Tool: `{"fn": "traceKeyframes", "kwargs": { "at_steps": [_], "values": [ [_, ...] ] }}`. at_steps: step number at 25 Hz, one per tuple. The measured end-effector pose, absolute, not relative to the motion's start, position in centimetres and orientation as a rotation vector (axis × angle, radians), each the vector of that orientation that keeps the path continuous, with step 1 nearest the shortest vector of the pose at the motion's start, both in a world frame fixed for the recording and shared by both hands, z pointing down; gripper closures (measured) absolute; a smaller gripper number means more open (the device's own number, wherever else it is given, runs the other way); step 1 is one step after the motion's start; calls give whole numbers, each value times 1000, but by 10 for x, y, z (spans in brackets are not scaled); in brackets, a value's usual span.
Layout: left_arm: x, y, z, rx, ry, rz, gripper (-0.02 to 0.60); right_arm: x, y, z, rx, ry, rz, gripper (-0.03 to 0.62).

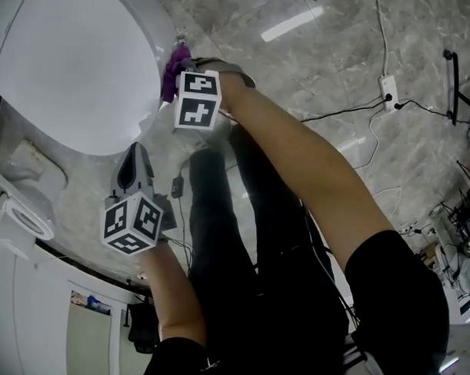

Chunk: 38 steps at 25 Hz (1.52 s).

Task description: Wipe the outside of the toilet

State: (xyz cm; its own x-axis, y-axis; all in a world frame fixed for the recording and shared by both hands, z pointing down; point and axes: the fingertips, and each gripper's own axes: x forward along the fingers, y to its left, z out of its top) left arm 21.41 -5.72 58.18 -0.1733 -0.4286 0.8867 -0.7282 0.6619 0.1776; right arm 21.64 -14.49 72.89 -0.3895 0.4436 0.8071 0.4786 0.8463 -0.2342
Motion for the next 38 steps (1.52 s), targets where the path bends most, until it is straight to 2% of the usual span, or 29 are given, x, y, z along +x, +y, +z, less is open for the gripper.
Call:
{"fn": "traceKeyframes", "kwargs": {
  "at_steps": [8, 20, 28, 38],
  "values": [
    [238, -3, 595, 833, -1800, 281, 575, 238, -79, 729, -723, -2001, -78, 473],
    [258, 90, 592, 809, -1829, 178, 575, 236, -8, 726, -580, -1991, 147, 473],
    [273, 171, 600, 712, -1890, 24, 575, 222, 36, 729, -342, -2042, 407, 473],
    [249, 241, 611, 689, -1934, -58, 575, 185, 78, 723, -40, -2070, 603, 473]
  ]
}}
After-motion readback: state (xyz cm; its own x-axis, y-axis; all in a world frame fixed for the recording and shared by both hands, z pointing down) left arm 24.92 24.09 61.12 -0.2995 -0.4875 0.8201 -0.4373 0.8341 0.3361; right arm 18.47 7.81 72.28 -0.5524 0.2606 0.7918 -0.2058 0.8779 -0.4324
